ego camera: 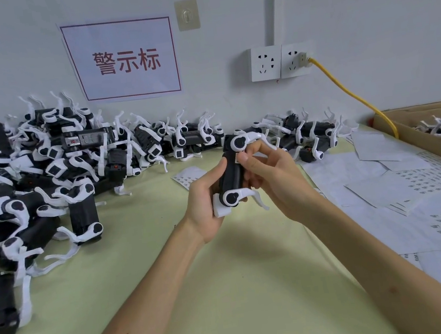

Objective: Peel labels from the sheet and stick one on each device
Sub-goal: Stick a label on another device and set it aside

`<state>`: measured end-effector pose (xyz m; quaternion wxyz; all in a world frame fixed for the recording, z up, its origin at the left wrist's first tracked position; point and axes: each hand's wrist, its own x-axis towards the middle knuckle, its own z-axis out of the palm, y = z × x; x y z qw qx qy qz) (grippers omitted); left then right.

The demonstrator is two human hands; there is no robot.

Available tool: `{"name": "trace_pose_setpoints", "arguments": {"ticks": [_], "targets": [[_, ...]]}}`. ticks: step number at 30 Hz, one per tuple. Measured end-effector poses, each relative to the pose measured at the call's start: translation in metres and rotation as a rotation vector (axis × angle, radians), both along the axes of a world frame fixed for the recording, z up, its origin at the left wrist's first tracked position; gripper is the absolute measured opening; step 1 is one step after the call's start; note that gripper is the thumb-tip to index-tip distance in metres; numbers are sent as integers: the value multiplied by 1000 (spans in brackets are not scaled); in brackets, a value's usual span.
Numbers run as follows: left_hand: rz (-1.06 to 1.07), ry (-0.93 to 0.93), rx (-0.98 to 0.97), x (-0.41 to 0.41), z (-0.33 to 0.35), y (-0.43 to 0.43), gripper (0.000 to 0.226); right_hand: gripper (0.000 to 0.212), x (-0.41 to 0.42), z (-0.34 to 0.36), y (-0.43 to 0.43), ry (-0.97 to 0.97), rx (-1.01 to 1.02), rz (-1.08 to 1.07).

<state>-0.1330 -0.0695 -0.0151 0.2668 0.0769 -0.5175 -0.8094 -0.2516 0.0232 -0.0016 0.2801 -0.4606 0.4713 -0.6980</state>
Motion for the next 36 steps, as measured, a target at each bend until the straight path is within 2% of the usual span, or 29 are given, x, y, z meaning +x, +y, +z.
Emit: {"name": "trace_pose_setpoints", "arguments": {"ticks": [3, 6, 10, 14, 16, 18, 21, 24, 27, 30, 32, 36], "targets": [[28, 15, 22, 0, 0, -2, 32, 14, -1, 0, -1, -12, 16, 17], [75, -5, 35, -1, 2, -2, 33, 8, -1, 1, -3, -56, 36, -74], [121, -89, -8, -1, 2, -3, 50, 48, -6, 4, -2, -182, 14, -243], [121, -122, -32, 0, 2, -2, 53, 70, -13, 2, -1, 41, 76, -373], [100, -131, -64, -1, 2, -1, 43, 67, -11, -2, -3, 106, 103, -345], [68, -149, -74, -2, 1, 0, 35, 46, -9, -7, -6, 149, 106, -297], [67, -162, -45, -2, -1, -2, 39, 9, -10, -9, -7, 189, 48, -253], [67, -154, -47, -1, -3, -8, 43, 0, -11, -7, -6, 243, 32, -231], [62, -145, -28, -2, -5, -10, 44, 6, -13, -4, -4, 256, 55, -221], [32, -168, -49, 0, -2, -11, 42, 30, -18, 1, 1, 225, 111, -151], [-5, -243, -77, 2, 2, -11, 46, 41, -26, 4, 5, 208, 179, -102], [-104, -432, -87, 4, 3, -12, 52, 44, -42, 5, 14, 282, 380, 29]]}}
